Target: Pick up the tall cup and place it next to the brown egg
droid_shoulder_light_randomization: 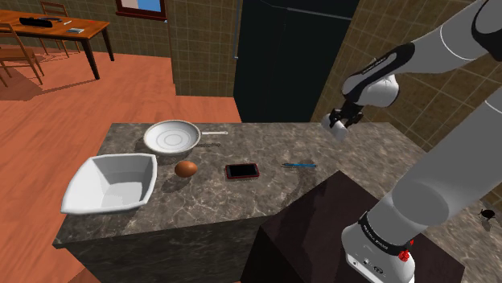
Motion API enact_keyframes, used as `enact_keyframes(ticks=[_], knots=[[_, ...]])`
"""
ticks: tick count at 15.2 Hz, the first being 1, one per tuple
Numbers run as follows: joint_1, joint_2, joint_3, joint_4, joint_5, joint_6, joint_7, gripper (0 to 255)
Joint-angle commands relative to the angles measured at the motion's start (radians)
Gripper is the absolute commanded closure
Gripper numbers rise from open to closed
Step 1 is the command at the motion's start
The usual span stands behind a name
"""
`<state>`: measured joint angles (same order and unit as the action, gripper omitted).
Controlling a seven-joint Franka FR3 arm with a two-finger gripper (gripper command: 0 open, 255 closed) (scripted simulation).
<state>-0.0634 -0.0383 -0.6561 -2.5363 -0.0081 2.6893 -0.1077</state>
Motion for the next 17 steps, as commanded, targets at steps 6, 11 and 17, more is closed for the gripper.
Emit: enact_keyframes(ticks=[6,11,17], knots=[[-0.003,-0.106,0.063,-0.047,-0.145,-0.047,0.180,255],[0.012,-0.175,0.176,-0.121,-0.231,-0.050,0.383,255],[0.053,-0.219,0.316,-0.172,-0.267,-0.062,0.596,255]])
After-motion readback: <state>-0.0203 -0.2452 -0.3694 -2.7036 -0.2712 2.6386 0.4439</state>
